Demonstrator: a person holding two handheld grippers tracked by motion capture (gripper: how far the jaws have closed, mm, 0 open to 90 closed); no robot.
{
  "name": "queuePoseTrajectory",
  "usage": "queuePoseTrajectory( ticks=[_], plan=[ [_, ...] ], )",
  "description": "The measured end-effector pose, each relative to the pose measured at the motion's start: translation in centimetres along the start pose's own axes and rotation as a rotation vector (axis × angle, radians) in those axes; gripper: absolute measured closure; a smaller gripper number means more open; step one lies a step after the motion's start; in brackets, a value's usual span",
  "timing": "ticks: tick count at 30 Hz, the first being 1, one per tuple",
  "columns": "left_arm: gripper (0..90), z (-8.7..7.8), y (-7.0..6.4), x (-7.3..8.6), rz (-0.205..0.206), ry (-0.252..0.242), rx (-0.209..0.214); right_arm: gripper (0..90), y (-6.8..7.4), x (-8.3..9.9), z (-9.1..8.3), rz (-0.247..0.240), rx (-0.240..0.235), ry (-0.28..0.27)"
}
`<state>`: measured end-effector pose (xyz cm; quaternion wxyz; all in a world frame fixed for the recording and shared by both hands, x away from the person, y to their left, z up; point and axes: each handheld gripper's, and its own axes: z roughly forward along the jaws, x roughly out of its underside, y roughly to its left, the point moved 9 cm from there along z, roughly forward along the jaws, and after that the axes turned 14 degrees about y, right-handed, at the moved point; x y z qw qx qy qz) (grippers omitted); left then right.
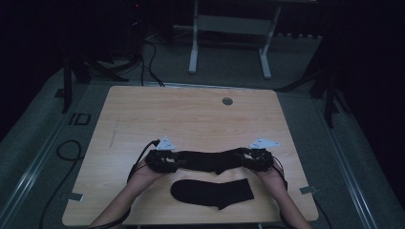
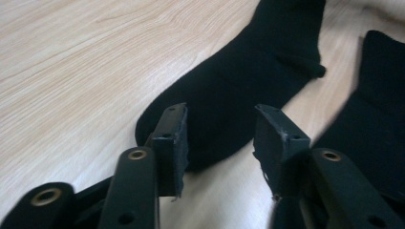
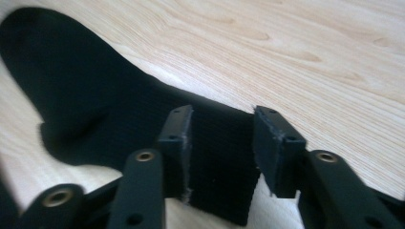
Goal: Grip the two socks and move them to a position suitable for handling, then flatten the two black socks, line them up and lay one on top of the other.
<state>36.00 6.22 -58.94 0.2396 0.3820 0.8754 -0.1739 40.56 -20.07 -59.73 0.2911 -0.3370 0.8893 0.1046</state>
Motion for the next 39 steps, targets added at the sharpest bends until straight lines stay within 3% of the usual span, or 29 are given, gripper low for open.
queuePoseTrajectory(
  ticks=[3,5,9,12,16,20,27,32,36,39],
  plan=[
    [52.8,-0.7,-0.5,0.9,-0.019,0.004,0.016,54.0,0.1,0.2,-0.7,0.004,-0.001,-0.005],
    [47.2,-1.1,-1.1,1.5,-0.029,0.009,0.035,51.6,0.7,1.1,-1.8,0.034,-0.032,-0.002],
    [42.9,-1.5,-2.1,3.0,-0.035,0.044,0.027,51.0,1.9,3.0,-2.8,0.011,-0.036,0.028],
    [43.7,-1.4,-3.2,3.8,-0.043,0.054,0.044,52.9,2.8,4.6,-3.1,-0.009,-0.037,0.063],
    [45.1,-0.6,-4.2,5.1,-0.04,0.089,0.058,52.8,3.9,6.3,-3.3,0.001,-0.06,0.091],
    [48.5,0.1,-4.2,6.3,-0.06,0.114,0.051,52.5,4.6,7.9,-3.3,-0.013,-0.048,0.124],
    [55.1,0.5,-4.1,6.9,-0.046,0.129,0.022,56.0,4.7,8.7,-3.1,0.012,-0.039,0.139],
    [66.1,0.6,-4.6,7.0,-0.012,0.126,0.021,68.9,5.3,9.0,-3.3,-0.002,-0.031,0.132],
    [80.5,0.7,-4.8,7.1,-0.017,0.13,0.034,79.0,5.6,8.9,-3.2,-0.02,-0.035,0.136],
    [85.1,0.7,-4.9,7.1,-0.02,0.125,0.036,82.9,5.7,8.8,-3.2,-0.018,-0.039,0.133]
  ],
)
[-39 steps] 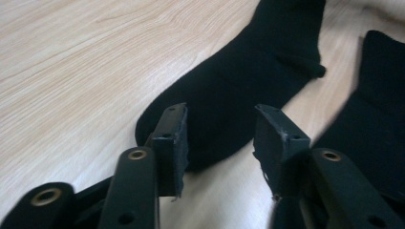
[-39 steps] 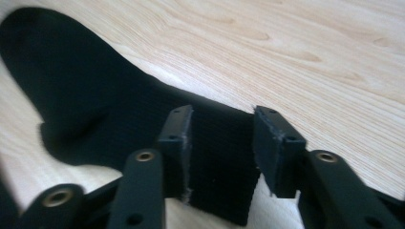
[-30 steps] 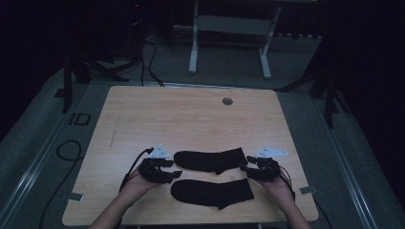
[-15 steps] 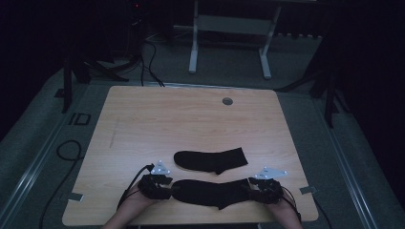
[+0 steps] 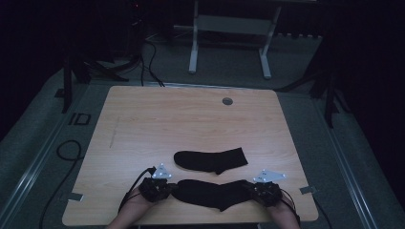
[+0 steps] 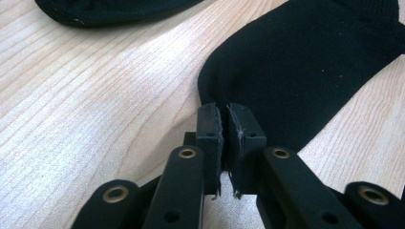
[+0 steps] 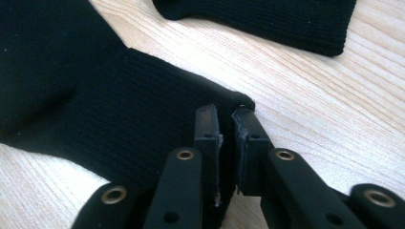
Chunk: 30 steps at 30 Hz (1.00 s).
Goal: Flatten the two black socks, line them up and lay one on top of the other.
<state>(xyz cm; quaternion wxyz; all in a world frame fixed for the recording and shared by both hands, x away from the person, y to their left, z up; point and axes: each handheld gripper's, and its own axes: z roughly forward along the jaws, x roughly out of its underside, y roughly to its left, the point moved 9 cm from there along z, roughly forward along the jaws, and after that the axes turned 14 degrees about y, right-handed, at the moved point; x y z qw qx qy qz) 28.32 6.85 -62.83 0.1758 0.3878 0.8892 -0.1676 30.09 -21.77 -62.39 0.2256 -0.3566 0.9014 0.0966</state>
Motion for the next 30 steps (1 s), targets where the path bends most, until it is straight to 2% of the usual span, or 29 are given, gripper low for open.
queuePoseTrajectory(
  ticks=[4,5,10,15,20,23,25,28,30],
  plan=[
    [86.4,-0.2,0.0,-0.1,-0.01,-0.016,0.0,85.9,-0.1,-0.1,-0.2,0.021,-0.003,-0.01],
    [86.8,-0.3,-0.1,-0.2,-0.015,-0.019,0.015,86.0,-0.1,-0.1,-0.3,0.024,-0.007,-0.013],
    [87.0,-1.7,-0.1,-0.7,-0.015,-0.055,0.026,86.1,-0.2,-1.1,-1.8,0.028,-0.023,-0.06],
    [87.0,-3.6,0.5,-1.8,-0.009,-0.086,-0.006,86.1,-0.2,-3.2,-3.3,0.007,-0.019,-0.112],
    [87.0,-5.6,1.9,-3.8,-0.006,-0.128,-0.052,86.1,-1.1,-6.2,-5.0,-0.006,-0.001,-0.167],
    [87.0,-6.7,2.6,-5.1,-0.007,-0.142,-0.061,86.1,-1.8,-8.2,-5.9,-0.013,0.017,-0.196],
    [87.0,-7.1,3.2,-5.9,-0.006,-0.15,-0.079,86.1,-2.4,-9.4,-6.4,-0.013,0.035,-0.211],
    [87.0,-7.3,4.2,-7.0,-0.015,-0.146,-0.089,86.1,-3.3,-10.6,-6.7,-0.002,0.049,-0.22],
    [87.0,-7.3,4.4,-7.1,-0.015,-0.14,-0.085,86.1,-3.6,-11.0,-6.6,0.003,0.049,-0.219]
  ],
)
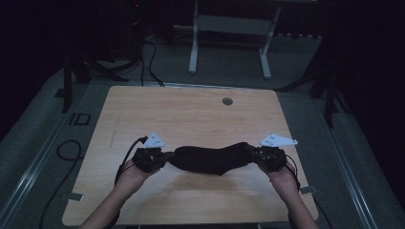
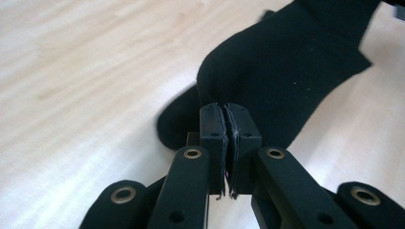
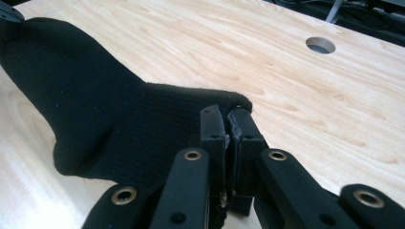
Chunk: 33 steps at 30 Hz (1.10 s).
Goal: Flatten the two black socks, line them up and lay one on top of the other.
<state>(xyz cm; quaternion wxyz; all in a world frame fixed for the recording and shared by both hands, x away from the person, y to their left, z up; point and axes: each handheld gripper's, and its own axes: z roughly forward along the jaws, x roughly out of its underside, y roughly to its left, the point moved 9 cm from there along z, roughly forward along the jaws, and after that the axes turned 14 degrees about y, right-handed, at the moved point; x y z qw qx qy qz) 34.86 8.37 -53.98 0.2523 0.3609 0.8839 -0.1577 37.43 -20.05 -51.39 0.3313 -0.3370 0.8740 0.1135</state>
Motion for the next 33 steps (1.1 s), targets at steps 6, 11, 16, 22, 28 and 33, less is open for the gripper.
queuePoseTrajectory(
  ticks=[6,11,16,22,28,33],
  plan=[
    [86.9,1.6,1.8,-0.2,-0.035,0.036,-0.012,86.1,-0.8,0.3,2.6,0.037,-0.015,0.047],
    [87.0,4.0,2.4,0.5,-0.072,0.075,0.019,86.0,-1.8,1.5,5.3,0.06,-0.008,0.104],
    [86.9,6.1,2.6,0.8,-0.078,0.118,0.038,86.0,-2.7,2.6,7.3,0.075,0.011,0.158],
    [86.8,7.4,3.1,1.0,-0.08,0.137,0.028,85.3,-3.3,4.0,9.0,0.092,0.021,0.2],
    [86.6,8.3,3.6,1.3,-0.091,0.154,0.028,84.7,-3.5,4.5,9.6,0.107,0.021,0.198],
    [86.5,8.5,3.8,1.3,-0.097,0.149,0.02,84.3,-3.5,4.5,9.7,0.097,0.032,0.2]
  ],
)
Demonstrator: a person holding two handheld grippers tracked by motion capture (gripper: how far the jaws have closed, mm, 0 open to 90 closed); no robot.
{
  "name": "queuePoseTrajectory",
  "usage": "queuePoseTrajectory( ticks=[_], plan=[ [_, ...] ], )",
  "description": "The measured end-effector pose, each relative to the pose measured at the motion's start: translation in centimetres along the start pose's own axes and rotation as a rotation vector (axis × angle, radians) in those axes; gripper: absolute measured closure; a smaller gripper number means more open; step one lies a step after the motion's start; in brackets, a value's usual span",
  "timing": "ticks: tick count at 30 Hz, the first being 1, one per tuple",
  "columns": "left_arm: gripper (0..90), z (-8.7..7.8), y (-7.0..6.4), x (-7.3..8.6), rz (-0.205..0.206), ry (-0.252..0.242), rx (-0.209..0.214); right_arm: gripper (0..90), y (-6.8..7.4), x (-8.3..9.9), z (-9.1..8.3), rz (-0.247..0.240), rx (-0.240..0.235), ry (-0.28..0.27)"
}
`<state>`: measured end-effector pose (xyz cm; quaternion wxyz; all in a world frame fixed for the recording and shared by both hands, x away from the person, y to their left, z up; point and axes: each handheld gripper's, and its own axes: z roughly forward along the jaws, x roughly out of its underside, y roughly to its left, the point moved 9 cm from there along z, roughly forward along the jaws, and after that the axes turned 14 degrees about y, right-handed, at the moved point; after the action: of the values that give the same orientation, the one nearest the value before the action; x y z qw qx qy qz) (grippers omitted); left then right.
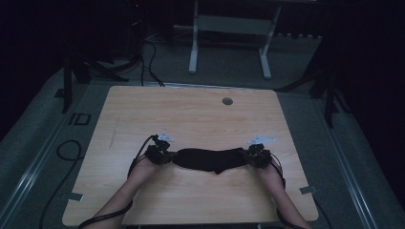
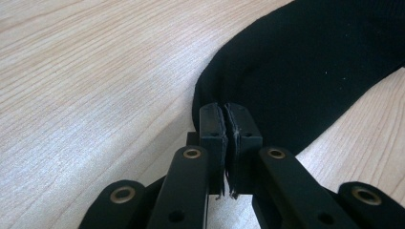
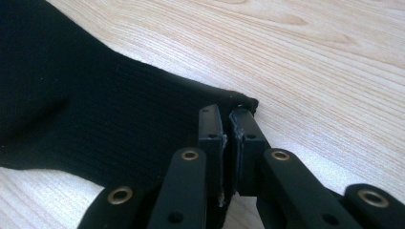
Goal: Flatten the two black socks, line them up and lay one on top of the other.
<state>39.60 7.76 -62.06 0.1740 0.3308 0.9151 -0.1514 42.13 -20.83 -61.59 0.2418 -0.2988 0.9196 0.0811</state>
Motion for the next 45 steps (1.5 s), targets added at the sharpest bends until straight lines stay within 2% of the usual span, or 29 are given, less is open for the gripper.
queuePoseTrajectory(
  ticks=[4,6,9,10,13,16,18,20,21,22,24,30,38,45],
  plan=[
    [85.8,0.0,-0.1,0.0,0.013,-0.006,-0.005,82.6,0.0,0.0,0.1,0.005,0.0,-0.001],
    [82.3,-0.1,0.0,0.0,0.008,-0.009,-0.007,77.9,0.0,-0.1,0.0,0.007,-0.007,0.0],
    [61.6,-1.0,0.2,-0.2,-0.002,-0.055,-0.021,59.2,0.1,-0.3,-0.6,-0.001,-0.029,-0.014],
    [56.9,-1.3,0.3,-0.3,-0.001,-0.068,-0.028,56.3,0.0,-0.4,-0.9,-0.006,-0.026,-0.02],
    [50.1,-2.2,0.3,-0.5,0.006,-0.108,-0.026,46.2,-0.2,-0.7,-1.8,-0.018,-0.017,-0.043],
    [39.3,-2.7,0.0,-0.5,0.016,-0.143,-0.022,36.0,-0.5,-1.0,-2.5,-0.02,-0.005,-0.065],
    [27.6,-2.9,0.0,-0.4,0.008,-0.171,-0.023,26.5,-0.7,-1.3,-3.0,-0.011,-0.024,-0.085],
    [20.2,-3.0,0.0,-0.3,0.0,-0.193,-0.019,20.0,-0.9,-1.4,-3.3,0.006,-0.035,-0.104],
    [14.9,-2.9,0.1,0.0,0.002,-0.198,-0.031,13.5,-0.8,-1.4,-3.4,-0.008,-0.052,-0.099],
    [12.2,-2.9,0.1,0.2,0.009,-0.198,-0.038,14.3,-0.8,-1.3,-3.4,-0.02,-0.044,-0.099],
    [9.9,-2.8,0.3,0.7,0.019,-0.204,-0.061,12.8,-0.9,-1.3,-3.4,-0.014,-0.042,-0.102],
    [7.0,-3.5,0.9,1.7,0.01,-0.239,-0.087,12.9,-1.3,-1.3,-3.7,-0.006,-0.044,-0.14],
    [7.0,-4.0,1.5,3.3,0.024,-0.212,-0.136,12.9,-2.1,-0.7,-3.6,-0.004,-0.028,-0.136],
    [7.0,-4.3,2.0,4.6,0.005,-0.203,-0.139,12.9,-3.0,0.3,-3.5,0.013,-0.024,-0.124]
  ],
)
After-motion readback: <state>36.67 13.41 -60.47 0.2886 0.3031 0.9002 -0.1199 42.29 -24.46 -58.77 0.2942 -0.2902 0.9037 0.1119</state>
